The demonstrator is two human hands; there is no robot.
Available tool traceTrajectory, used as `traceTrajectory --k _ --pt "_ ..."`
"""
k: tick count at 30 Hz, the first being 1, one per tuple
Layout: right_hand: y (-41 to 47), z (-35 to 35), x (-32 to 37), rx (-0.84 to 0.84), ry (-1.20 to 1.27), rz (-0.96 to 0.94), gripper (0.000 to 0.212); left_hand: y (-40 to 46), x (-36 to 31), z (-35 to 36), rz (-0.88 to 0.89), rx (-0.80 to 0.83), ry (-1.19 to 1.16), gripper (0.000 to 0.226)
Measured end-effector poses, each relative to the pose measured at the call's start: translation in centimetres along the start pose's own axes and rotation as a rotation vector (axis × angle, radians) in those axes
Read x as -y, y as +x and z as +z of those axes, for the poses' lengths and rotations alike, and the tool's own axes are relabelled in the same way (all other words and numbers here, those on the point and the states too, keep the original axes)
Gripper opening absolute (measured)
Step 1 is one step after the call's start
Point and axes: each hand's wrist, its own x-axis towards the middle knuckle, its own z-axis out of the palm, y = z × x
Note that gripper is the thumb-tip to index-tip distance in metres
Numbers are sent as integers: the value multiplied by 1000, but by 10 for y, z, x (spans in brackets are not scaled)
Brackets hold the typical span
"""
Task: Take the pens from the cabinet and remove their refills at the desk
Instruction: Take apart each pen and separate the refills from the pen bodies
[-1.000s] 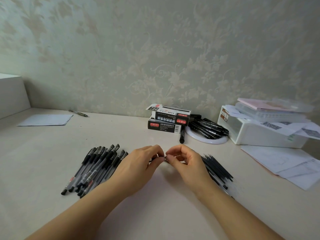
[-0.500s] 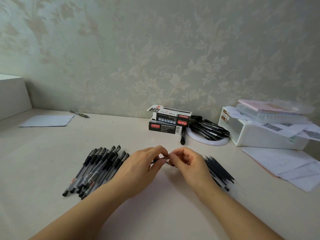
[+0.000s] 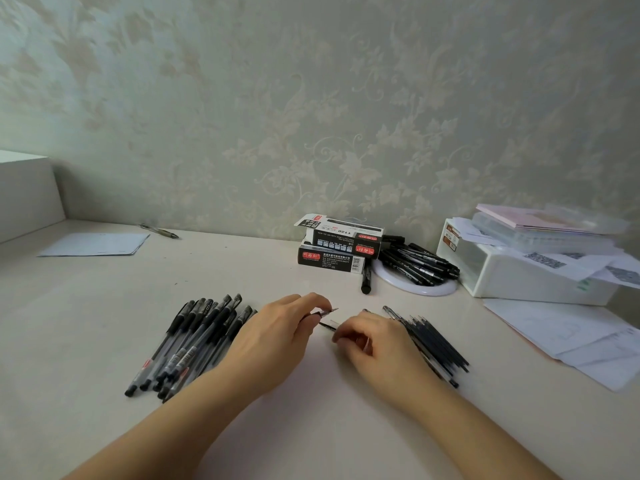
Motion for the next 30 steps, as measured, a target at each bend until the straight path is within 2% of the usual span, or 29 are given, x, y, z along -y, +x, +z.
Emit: traceTrajectory --k 10,14,17,20,24,26,30 --pt "-1 3 -3 19 -65 -44 11 1 2 2 -2 1 -5 20" --pt "1 1 0 -106 -18 12 8 1 2 2 25 -20 -45 24" --pt "3 -3 8 -200 288 186 8 1 -1 1 94 -21 -89 27" --pt "3 -6 17 -163 658 360 13 1 -6 2 155 -23 -87 29" --pt "4 -6 19 -164 925 485 13 1 -8 0 192 -49 -102 32" --pt "6 -7 16 -238 1023 524 14 1 -6 0 190 -57 -80 31" --pt "14 -18 5 -534 1020 551 19 1 -2 2 116 -60 -14 25"
